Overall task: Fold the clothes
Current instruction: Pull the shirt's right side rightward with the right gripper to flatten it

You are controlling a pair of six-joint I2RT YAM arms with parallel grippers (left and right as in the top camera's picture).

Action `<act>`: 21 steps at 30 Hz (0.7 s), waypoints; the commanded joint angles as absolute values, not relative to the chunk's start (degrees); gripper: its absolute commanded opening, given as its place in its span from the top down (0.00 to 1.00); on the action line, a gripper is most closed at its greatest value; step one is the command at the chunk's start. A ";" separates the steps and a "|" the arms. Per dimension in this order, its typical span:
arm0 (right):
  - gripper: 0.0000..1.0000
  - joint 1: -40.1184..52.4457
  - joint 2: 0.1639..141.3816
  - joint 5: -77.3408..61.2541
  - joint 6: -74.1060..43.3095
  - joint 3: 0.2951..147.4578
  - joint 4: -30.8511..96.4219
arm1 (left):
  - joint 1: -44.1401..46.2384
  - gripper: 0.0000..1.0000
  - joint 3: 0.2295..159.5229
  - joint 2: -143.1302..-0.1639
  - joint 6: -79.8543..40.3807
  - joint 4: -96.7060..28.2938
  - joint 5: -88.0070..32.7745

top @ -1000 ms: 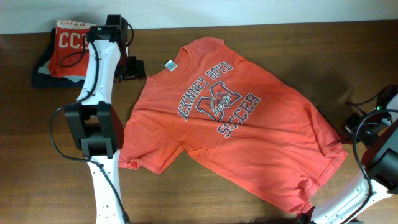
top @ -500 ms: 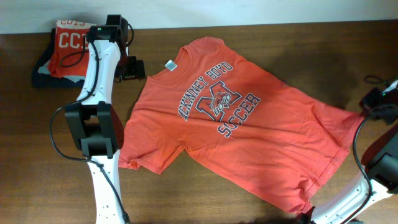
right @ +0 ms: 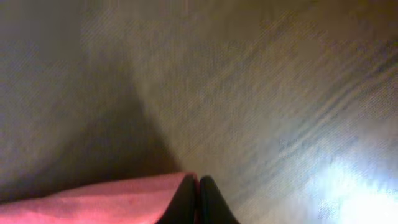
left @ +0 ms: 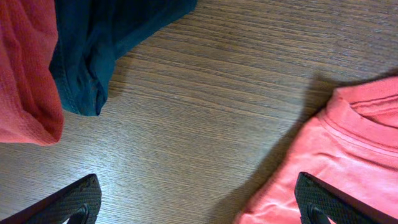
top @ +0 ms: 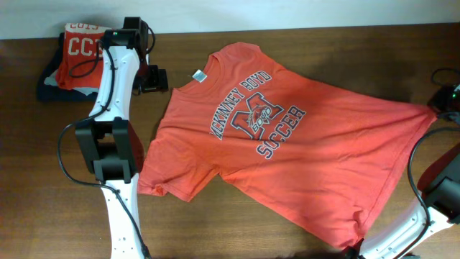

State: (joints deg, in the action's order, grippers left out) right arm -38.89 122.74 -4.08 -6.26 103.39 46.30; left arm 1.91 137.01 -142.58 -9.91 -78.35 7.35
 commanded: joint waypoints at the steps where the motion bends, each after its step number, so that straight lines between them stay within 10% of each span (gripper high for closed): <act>1: 0.96 -38.24 124.31 -2.28 -5.56 104.27 42.63 | 2.02 0.01 137.88 -142.45 -9.80 -78.22 7.35; 21: 0.96 -30.76 130.93 12.93 1.30 104.27 13.56 | 2.42 0.01 137.88 -142.45 -9.80 -78.24 7.35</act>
